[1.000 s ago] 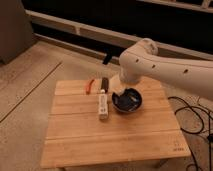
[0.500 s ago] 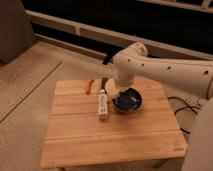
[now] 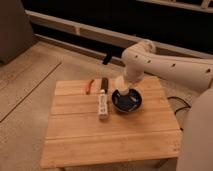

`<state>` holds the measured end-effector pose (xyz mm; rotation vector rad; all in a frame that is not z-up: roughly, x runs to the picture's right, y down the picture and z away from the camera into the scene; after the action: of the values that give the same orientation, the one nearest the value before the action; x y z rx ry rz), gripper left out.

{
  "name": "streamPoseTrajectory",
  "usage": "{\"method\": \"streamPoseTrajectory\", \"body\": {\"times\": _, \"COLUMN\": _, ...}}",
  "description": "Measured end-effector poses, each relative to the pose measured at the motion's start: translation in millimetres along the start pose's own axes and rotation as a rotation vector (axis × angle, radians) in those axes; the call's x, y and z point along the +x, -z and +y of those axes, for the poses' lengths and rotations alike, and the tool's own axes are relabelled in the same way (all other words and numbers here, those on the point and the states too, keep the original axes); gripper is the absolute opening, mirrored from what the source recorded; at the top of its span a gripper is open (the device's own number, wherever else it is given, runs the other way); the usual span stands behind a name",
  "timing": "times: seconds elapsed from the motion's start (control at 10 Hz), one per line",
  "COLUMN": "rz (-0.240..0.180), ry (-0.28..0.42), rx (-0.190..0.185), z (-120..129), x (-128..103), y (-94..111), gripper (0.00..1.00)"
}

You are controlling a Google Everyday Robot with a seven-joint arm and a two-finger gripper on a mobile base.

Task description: Place the ceramic cup in the ceramic bowl

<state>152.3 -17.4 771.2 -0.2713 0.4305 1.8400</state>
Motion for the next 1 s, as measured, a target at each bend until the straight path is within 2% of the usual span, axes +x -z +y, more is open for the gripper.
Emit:
{"method": "streamPoseTrajectory", "body": {"times": 0.2, "rz": 0.012, "ry": -0.041, "rx": 0.015, "z": -15.6, "x": -3.1, "y": -7.7, "gripper": 0.0}}
{"method": "streamPoseTrajectory", "body": {"times": 0.4, "rz": 0.037, "ry": -0.086, "rx": 0.056, "z": -36.2, "x": -5.8, "y": -23.3, "gripper": 0.0}}
{"method": "streamPoseTrajectory", "body": {"times": 0.6, "rz": 0.063, "ry": -0.119, "rx": 0.075, "z": -45.2, "x": -7.8, "y": -37.7, "gripper": 0.0}}
{"method": "streamPoseTrajectory", "body": {"times": 0.8, "rz": 0.101, "ry": -0.134, "rx": 0.09, "z": -45.1, "x": -2.9, "y": -56.6, "gripper": 0.0}}
{"method": "streamPoseTrajectory", "body": {"times": 1.0, "rz": 0.139, "ry": -0.123, "rx": 0.093, "z": -31.9, "x": 4.1, "y": -76.7, "gripper": 0.0}}
